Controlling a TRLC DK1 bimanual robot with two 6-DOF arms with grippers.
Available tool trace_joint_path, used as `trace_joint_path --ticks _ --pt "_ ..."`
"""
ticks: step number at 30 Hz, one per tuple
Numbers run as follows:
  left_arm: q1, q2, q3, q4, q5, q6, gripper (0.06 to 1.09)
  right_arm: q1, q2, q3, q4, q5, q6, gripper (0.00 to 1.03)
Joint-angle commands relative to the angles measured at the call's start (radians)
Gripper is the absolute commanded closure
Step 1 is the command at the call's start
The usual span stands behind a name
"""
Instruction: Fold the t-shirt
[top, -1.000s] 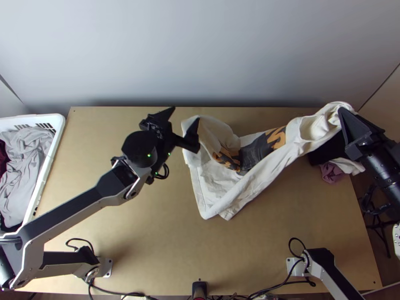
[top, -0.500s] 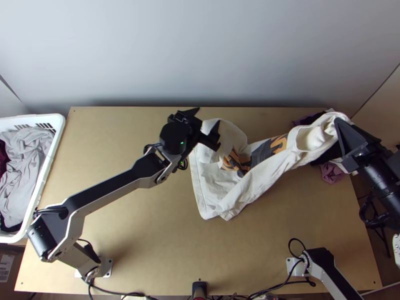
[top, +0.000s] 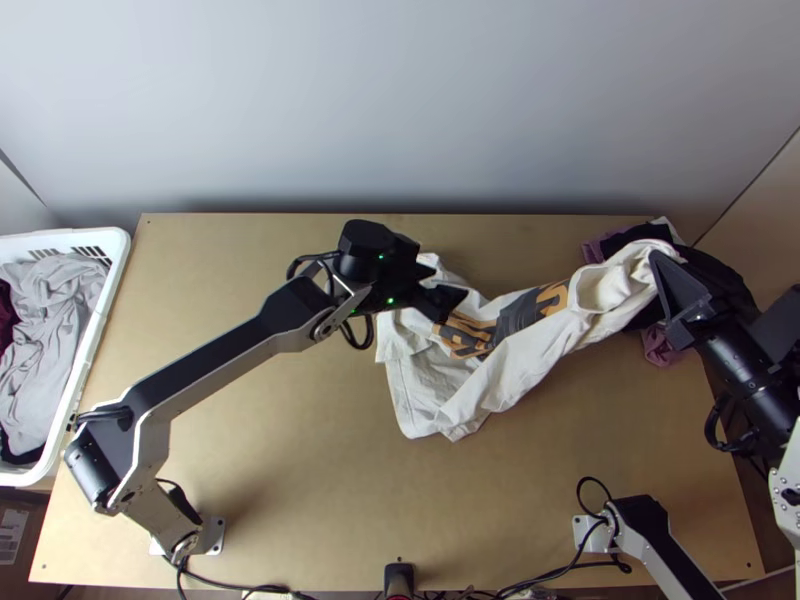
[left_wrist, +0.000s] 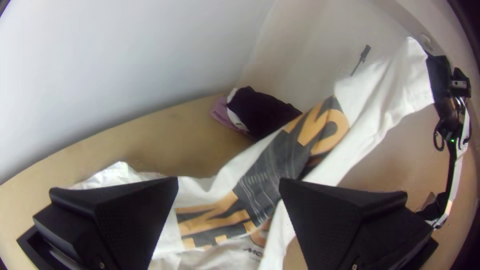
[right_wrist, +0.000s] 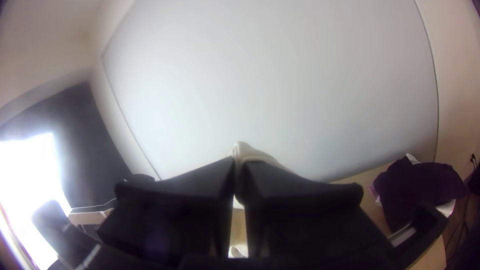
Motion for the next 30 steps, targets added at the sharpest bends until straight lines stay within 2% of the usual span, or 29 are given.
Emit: trace_joint_path --ticks 1,4,8,11,17,24,27,30 --pt "-0.039 -0.142 -0.062 -0.164 0.107 -0.009 0.1 0.002 0.015 -0.018 0.024 0.016 -0.002 1.0" --pt "-0.134 -0.248 -0.198 -0.164 0.104 0.014 0.1 0.002 0.026 -0.03 0.05 0.025 -0.006 1.0" --pt "-0.274 -0.326 -0.347 -0.134 0.019 0.011 0.1 0.002 0.043 -0.032 0.053 0.029 -0.003 1.0" --pt "-0.331 -0.351 -0.399 -0.097 0.013 -0.02 0.1 0.003 0.046 -0.035 0.053 0.037 -0.003 1.0" --pt "-0.45 -0.315 -0.471 -0.026 0.01 -0.041 0.1 0.003 0.046 -0.037 0.051 0.048 -0.002 1.0" --pt "-0.545 -0.276 -0.528 0.07 0.012 -0.144 0.1 0.003 0.041 -0.035 0.044 0.056 -0.005 1.0" --pt "-0.567 -0.256 -0.585 0.15 0.005 -0.151 0.1 0.003 0.041 -0.033 0.042 0.057 -0.005 1.0" --pt "-0.567 -0.213 -0.59 0.149 0.005 -0.158 0.1 0.003 0.043 -0.035 0.042 0.059 -0.003 1.0"
